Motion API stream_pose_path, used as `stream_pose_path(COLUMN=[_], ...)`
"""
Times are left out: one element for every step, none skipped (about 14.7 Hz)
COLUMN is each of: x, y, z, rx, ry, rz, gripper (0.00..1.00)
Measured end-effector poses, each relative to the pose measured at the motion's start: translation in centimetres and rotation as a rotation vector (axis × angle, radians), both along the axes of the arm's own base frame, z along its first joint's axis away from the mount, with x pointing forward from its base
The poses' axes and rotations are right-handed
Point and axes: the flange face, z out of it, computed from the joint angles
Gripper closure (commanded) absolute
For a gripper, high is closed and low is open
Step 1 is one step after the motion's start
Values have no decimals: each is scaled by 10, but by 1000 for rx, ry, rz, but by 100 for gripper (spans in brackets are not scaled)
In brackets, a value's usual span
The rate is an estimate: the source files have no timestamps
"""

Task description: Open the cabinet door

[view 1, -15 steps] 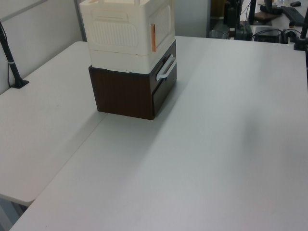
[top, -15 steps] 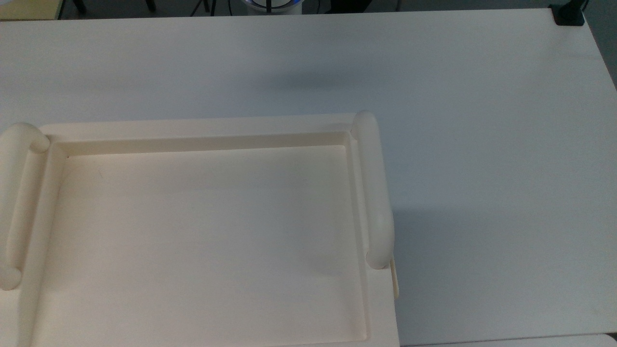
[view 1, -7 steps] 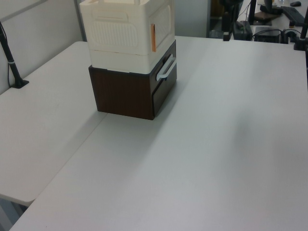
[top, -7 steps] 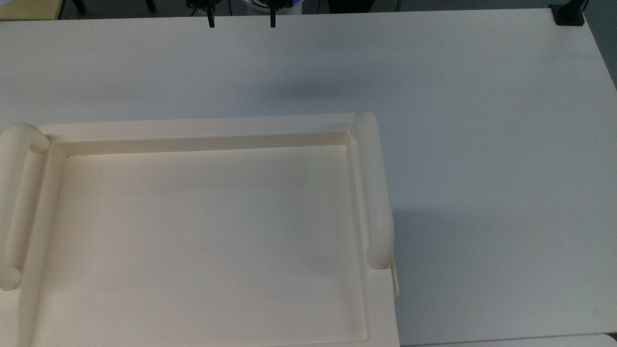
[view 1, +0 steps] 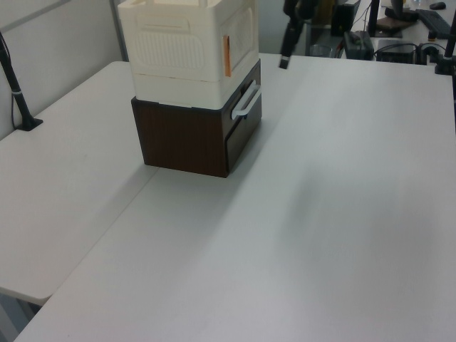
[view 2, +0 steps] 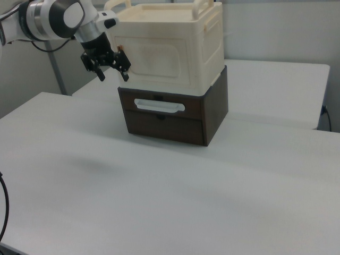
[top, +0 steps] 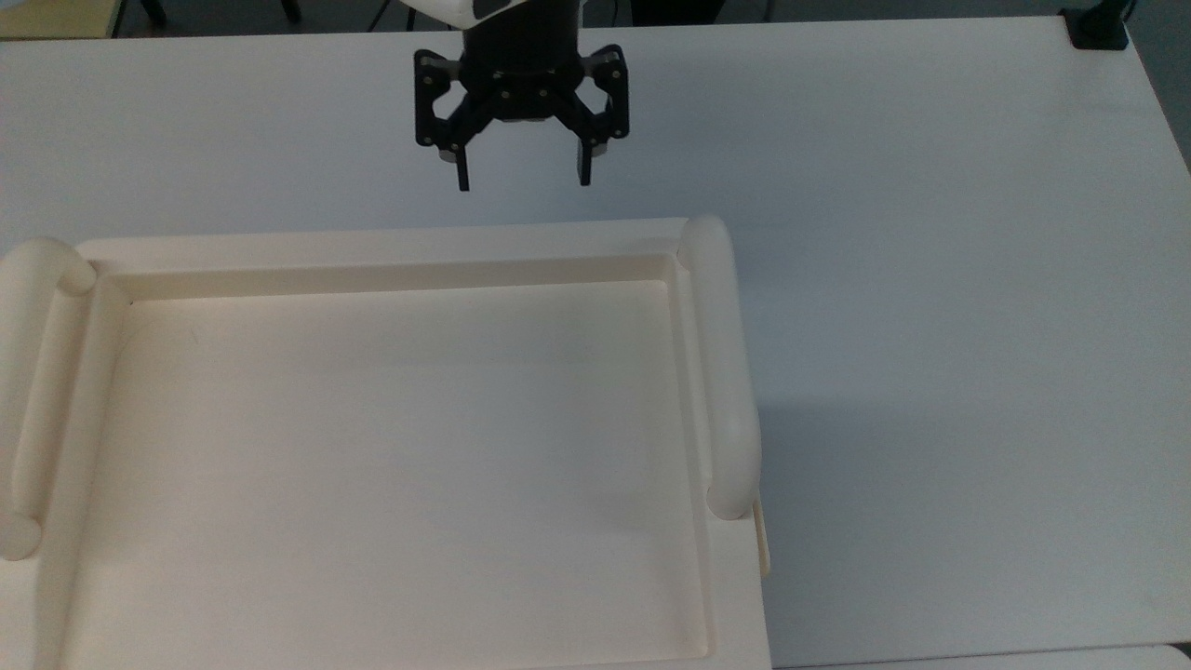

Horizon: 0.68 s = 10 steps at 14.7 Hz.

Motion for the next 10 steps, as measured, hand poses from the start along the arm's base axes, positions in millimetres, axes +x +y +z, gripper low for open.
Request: stream_pose_path(x=[9, 17, 22, 27, 34, 39, 42, 44, 47, 49], y=[17, 30, 38, 43, 46, 47, 48, 48, 49, 50], z=[2, 1, 0, 1, 5, 11, 16, 20, 23, 23], rx=[20, 39, 53, 70, 92, 111, 121, 130, 137, 141], ry=[-69, -121, -153, -190, -239, -282, -313, -346, -374, -393], rz=[-8, -21, -32, -48, -72, -91, -95, -95, -93, -90], gripper=[3, 4, 4, 4, 4, 4, 4, 4, 10, 16])
